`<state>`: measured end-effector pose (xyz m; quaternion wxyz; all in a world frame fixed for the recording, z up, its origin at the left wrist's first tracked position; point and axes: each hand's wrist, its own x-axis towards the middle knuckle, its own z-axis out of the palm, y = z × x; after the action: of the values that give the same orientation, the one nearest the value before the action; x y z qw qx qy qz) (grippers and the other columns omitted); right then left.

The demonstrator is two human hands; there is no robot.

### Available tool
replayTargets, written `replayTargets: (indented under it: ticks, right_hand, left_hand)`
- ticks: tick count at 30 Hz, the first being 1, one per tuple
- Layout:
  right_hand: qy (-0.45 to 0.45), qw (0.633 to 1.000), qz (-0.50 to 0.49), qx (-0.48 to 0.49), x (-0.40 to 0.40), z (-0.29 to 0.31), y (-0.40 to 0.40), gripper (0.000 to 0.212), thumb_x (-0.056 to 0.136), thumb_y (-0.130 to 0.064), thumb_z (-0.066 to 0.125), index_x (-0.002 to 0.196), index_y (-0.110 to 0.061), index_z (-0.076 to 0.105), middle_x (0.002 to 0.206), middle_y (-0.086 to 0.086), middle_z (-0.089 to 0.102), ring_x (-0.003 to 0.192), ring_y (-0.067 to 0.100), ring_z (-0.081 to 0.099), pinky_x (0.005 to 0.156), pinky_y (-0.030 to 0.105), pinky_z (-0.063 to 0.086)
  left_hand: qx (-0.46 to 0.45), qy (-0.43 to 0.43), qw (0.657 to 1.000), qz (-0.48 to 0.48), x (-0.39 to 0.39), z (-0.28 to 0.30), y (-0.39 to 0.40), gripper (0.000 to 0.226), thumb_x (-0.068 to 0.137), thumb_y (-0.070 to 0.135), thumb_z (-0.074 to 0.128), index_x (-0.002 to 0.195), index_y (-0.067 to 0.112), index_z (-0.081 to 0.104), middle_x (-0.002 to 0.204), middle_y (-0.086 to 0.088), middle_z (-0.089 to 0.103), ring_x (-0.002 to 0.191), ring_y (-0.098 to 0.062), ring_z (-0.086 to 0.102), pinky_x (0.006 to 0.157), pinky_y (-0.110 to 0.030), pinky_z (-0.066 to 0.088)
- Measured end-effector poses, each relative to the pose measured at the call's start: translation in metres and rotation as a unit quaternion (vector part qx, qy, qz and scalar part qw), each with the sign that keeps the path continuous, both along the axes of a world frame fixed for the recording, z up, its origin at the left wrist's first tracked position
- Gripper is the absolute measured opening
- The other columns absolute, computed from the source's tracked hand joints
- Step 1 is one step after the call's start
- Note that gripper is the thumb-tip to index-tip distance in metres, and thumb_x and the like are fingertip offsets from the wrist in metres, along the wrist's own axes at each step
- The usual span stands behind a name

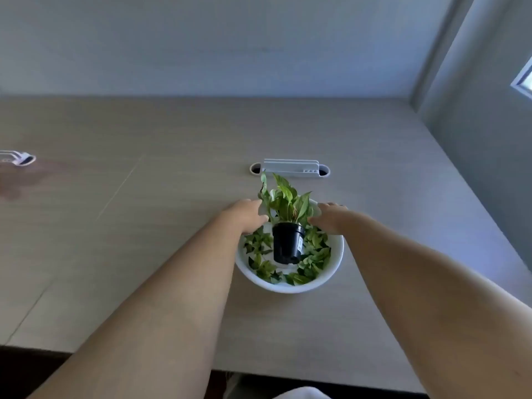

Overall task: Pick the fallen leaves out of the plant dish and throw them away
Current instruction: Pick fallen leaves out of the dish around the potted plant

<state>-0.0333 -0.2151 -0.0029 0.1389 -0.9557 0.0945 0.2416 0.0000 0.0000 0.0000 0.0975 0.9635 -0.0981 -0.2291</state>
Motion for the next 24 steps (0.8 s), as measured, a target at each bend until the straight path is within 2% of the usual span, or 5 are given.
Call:
replayTargets:
  ticks: [6, 9, 13, 20, 24]
  right_hand:
    - [0.042, 0.999, -0.014, -0.004, -0.004, -0.024, 0.005, 0.058, 0.096, -0.045, 0.038, 0.147, -0.018, 0.034, 0.15, 0.011, 0.038, 0.135, 0.033, 0.036, 0.106, 0.041, 0.034]
    - [0.027, 0.997, -0.05, 0.045, -0.005, -0.035, 0.007, 0.036, 0.095, -0.035, 0.04, 0.114, -0.015, 0.062, 0.112, 0.009, 0.062, 0.099, 0.025, 0.057, 0.078, 0.031, 0.043]
    - [-0.004, 0.964, -0.214, 0.16, -0.007, -0.05, 0.013, 0.029, 0.091, -0.033, 0.046, 0.074, -0.012, 0.058, 0.073, 0.004, 0.056, 0.071, 0.022, 0.054, 0.064, 0.03, 0.043]
    - [0.026, 0.888, -0.34, 0.31, -0.001, -0.073, 0.022, 0.054, 0.084, -0.06, 0.051, 0.101, -0.01, 0.065, 0.096, 0.008, 0.068, 0.079, 0.025, 0.059, 0.084, 0.038, 0.051]
    - [0.021, 0.898, -0.318, 0.302, -0.001, -0.081, 0.024, 0.062, 0.082, -0.066, 0.052, 0.1, -0.008, 0.065, 0.09, 0.004, 0.063, 0.078, 0.022, 0.057, 0.084, 0.036, 0.049]
  left_hand:
    - [-0.081, 0.028, 0.996, 0.033, -0.018, -0.031, -0.005, 0.064, 0.097, 0.041, 0.045, 0.152, 0.02, 0.021, 0.154, -0.011, 0.035, 0.14, -0.03, 0.036, 0.11, -0.043, 0.035]
    - [-0.129, 0.034, 0.988, 0.076, -0.024, -0.042, -0.008, 0.062, 0.097, 0.042, 0.043, 0.152, 0.024, 0.022, 0.149, -0.008, 0.043, 0.128, -0.028, 0.049, 0.096, -0.036, 0.042]
    - [-0.209, 0.059, 0.953, 0.21, -0.026, -0.048, -0.019, 0.063, 0.097, 0.047, 0.042, 0.15, 0.017, 0.029, 0.146, -0.008, 0.047, 0.123, -0.027, 0.052, 0.085, -0.03, 0.037]
    - [-0.294, 0.096, 0.896, 0.318, -0.023, -0.072, -0.028, 0.055, 0.083, 0.068, 0.051, 0.097, 0.016, 0.061, 0.085, 0.002, 0.058, 0.076, -0.018, 0.056, 0.085, -0.039, 0.048]
    - [-0.329, 0.116, 0.87, 0.348, -0.023, -0.079, -0.034, 0.066, 0.082, 0.067, 0.054, 0.118, 0.012, 0.063, 0.103, -0.004, 0.062, 0.095, -0.026, 0.057, 0.082, -0.033, 0.042]
